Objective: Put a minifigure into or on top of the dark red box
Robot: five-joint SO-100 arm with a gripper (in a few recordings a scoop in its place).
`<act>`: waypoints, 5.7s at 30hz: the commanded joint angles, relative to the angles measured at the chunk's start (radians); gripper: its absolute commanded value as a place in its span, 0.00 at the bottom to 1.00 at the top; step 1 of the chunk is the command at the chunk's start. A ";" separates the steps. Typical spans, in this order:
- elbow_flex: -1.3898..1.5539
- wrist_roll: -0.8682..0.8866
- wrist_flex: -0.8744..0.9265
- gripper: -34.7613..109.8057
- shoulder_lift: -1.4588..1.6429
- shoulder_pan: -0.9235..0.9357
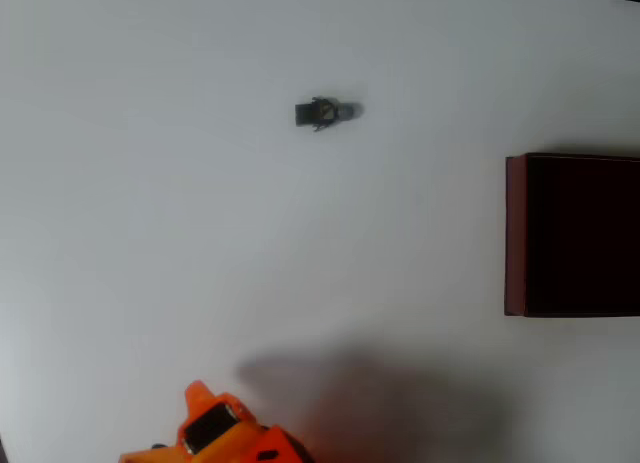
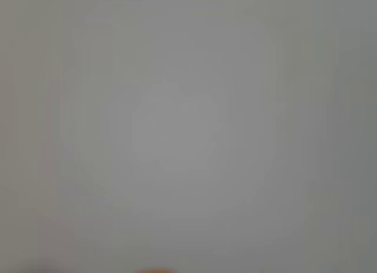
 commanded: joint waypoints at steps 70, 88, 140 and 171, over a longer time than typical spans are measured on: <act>-1.124 -0.256 -0.179 0.32 -1.555 0.715; -1.775 -0.316 -0.035 0.32 -2.108 0.769; -3.013 -0.233 0.514 0.24 -2.922 0.742; -2.249 0.086 0.347 0.34 -2.430 1.586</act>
